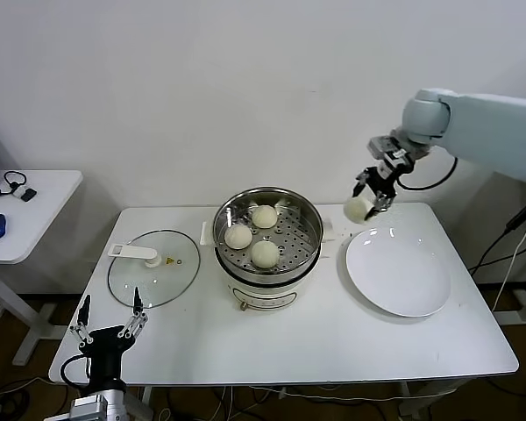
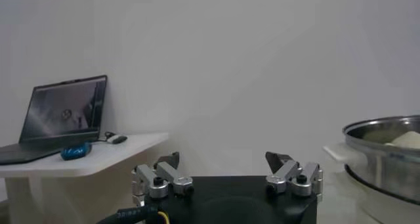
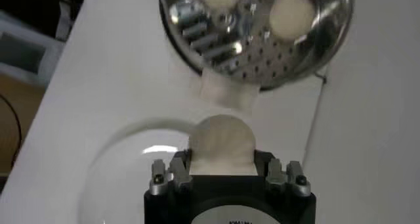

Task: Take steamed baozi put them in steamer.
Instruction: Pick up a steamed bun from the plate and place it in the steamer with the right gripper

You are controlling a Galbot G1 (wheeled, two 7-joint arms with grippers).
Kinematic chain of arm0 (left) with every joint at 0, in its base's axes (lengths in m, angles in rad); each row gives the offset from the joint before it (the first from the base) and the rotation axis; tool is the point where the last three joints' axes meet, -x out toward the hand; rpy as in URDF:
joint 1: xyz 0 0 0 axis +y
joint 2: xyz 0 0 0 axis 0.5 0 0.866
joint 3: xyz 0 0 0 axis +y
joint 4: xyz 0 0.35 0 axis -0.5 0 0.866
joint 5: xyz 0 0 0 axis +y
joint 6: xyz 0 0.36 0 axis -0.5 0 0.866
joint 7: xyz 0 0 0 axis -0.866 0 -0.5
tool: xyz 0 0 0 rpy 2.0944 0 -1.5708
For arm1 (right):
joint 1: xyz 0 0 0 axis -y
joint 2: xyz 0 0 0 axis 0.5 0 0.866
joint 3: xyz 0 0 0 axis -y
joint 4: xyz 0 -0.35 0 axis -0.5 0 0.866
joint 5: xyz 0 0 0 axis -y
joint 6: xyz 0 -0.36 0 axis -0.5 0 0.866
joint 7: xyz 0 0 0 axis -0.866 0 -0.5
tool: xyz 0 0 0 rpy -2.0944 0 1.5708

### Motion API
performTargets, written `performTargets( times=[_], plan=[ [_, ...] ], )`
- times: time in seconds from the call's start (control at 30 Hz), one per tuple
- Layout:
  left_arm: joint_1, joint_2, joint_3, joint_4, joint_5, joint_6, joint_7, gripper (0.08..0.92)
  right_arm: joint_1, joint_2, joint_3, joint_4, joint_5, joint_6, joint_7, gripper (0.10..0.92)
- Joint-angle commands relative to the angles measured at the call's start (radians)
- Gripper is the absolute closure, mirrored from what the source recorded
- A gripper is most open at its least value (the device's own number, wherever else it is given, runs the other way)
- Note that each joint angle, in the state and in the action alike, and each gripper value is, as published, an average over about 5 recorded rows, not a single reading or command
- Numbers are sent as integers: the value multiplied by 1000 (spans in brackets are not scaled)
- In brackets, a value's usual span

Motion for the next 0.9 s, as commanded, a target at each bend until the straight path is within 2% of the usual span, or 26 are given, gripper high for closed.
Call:
performTargets(
  times=[0.03,0.6,0.9],
  plan=[
    [1,-49,-3,-13,-7,2,1,177,174,137,-112,215,289,-175,71,389],
    [4,-49,-32,3,-11,-9,-1,177,-281,267,103,-208,101,-170,80,380],
    [-3,-49,-34,13,-12,-9,-1,177,-342,278,140,-268,70,-161,70,381]
  ],
)
